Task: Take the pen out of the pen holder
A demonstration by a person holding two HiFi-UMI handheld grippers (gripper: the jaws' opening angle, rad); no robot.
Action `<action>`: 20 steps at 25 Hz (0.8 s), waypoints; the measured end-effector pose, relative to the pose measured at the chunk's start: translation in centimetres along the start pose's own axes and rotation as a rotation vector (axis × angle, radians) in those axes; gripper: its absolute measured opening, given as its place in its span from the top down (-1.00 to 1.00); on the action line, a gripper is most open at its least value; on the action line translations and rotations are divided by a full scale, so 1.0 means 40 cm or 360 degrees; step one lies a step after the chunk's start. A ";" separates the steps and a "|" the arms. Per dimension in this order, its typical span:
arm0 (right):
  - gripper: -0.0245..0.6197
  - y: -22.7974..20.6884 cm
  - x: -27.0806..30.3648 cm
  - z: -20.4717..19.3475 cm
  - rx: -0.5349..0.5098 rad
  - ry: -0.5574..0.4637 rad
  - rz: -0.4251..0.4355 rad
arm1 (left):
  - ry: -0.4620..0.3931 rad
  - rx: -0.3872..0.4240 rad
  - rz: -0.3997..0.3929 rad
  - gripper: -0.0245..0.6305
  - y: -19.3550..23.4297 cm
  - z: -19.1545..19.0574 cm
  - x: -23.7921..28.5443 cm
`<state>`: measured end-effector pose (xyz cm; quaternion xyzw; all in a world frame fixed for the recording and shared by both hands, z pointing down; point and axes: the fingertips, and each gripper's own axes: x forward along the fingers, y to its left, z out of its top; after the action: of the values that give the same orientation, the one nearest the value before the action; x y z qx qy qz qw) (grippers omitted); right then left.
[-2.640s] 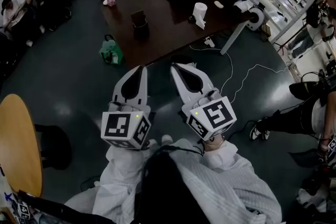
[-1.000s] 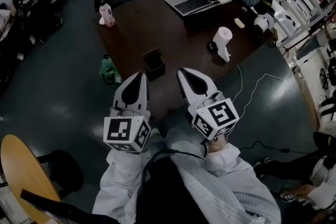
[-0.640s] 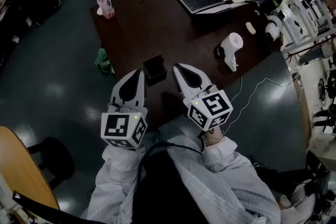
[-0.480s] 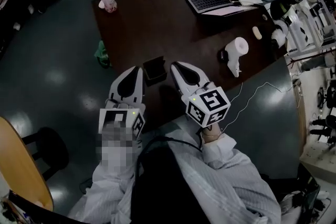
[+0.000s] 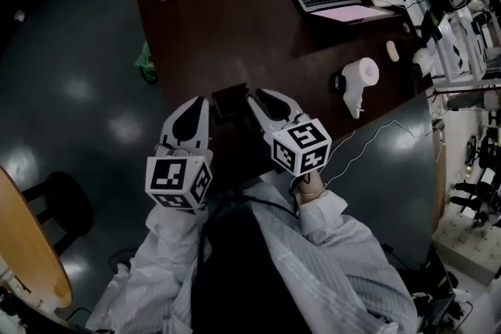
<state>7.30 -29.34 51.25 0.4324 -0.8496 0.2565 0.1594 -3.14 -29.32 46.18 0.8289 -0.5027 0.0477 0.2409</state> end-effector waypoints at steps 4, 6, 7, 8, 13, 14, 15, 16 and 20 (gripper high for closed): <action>0.65 -0.025 0.041 -0.041 0.0053 0.0075 -0.0008 | 0.0026 -0.0010 -0.0004 0.92 0.015 -0.013 0.010; 0.59 -0.038 0.063 -0.057 0.0080 0.0104 0.0003 | 0.0047 -0.0011 -0.0007 0.92 0.019 -0.023 0.017; 0.57 -0.043 0.073 -0.064 0.0085 0.0121 0.0010 | 0.0057 -0.0014 -0.0009 0.92 0.020 -0.029 0.020; 0.54 -0.046 0.083 -0.070 0.0086 0.0140 0.0017 | 0.0066 -0.0016 -0.0011 0.92 0.022 -0.035 0.022; 0.52 -0.041 0.123 -0.097 0.0092 0.0219 0.0073 | 0.0081 -0.0017 -0.0014 0.92 0.025 -0.048 0.028; 0.52 -0.041 0.128 -0.103 0.0093 0.0234 0.0077 | 0.0082 -0.0015 -0.0014 0.92 0.025 -0.048 0.029; 0.52 -0.042 0.131 -0.108 0.0092 0.0248 0.0075 | 0.0083 -0.0014 -0.0012 0.92 0.025 -0.048 0.030; 0.52 -0.043 0.133 -0.112 0.0088 0.0257 0.0070 | 0.0082 -0.0015 -0.0009 0.92 0.026 -0.048 0.030; 0.61 -0.048 0.132 -0.113 0.0061 0.0259 0.0046 | 0.0079 -0.0023 0.0008 0.92 0.033 -0.045 0.027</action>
<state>6.04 -31.14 58.10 0.4008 -0.8349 0.3094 0.2158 -3.46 -29.89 48.58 0.8244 -0.4990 0.0652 0.2590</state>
